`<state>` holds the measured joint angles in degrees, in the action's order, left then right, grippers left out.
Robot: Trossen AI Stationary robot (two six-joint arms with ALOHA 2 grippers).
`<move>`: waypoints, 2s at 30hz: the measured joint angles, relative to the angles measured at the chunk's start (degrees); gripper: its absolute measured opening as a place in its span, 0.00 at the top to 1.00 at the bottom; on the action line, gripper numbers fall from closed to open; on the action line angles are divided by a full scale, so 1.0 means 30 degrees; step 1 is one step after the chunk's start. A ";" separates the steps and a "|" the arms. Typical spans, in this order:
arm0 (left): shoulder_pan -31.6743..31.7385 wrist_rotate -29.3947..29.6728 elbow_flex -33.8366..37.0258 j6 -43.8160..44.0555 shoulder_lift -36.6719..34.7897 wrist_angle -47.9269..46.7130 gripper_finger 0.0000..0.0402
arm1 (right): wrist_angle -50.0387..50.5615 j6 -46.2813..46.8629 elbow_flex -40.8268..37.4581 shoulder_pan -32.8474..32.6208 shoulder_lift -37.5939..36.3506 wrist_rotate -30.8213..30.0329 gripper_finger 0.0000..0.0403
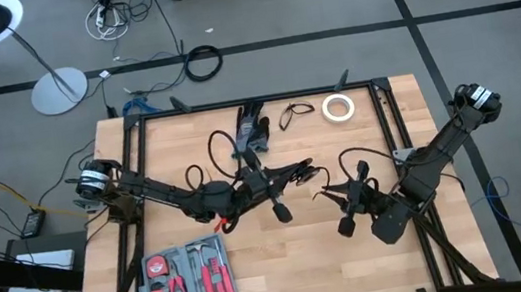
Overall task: Coil cords
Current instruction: Coil the black wire into a spool
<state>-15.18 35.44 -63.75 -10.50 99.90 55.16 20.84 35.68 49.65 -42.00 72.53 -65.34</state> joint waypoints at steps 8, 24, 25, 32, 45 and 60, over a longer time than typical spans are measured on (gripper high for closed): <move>-0.0036 -0.0189 0.0000 0.0072 0.0000 0.0281 1.00 | -0.0182 -0.0755 0.0000 0.0320 0.0000 0.0009 0.98; -0.0066 -0.0789 0.0000 0.0721 0.0000 0.1256 1.00 | -0.2979 -0.4481 0.0000 0.4170 0.0364 0.2309 1.00; -0.0046 -0.0780 0.0000 0.0717 0.0000 0.1271 1.00 | -0.3966 -0.5238 0.0000 0.4394 0.0604 0.2975 1.00; 0.0022 -0.0025 0.0000 0.0014 0.0000 0.1273 1.00 | -0.9036 -0.9235 0.0000 0.4133 0.1851 0.4077 1.00; 0.0003 0.0618 0.0000 -0.0210 0.0000 0.1429 1.00 | -0.8955 -1.0170 0.0000 0.2994 0.2004 0.0546 1.00; 0.0284 0.0644 0.0000 0.0677 0.0007 0.1792 1.00 | -0.9700 -0.7871 0.0015 0.4779 0.4249 0.4741 1.00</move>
<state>-14.33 37.37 -63.75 -8.47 99.92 60.54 -8.26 12.07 49.69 -27.66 85.28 -51.12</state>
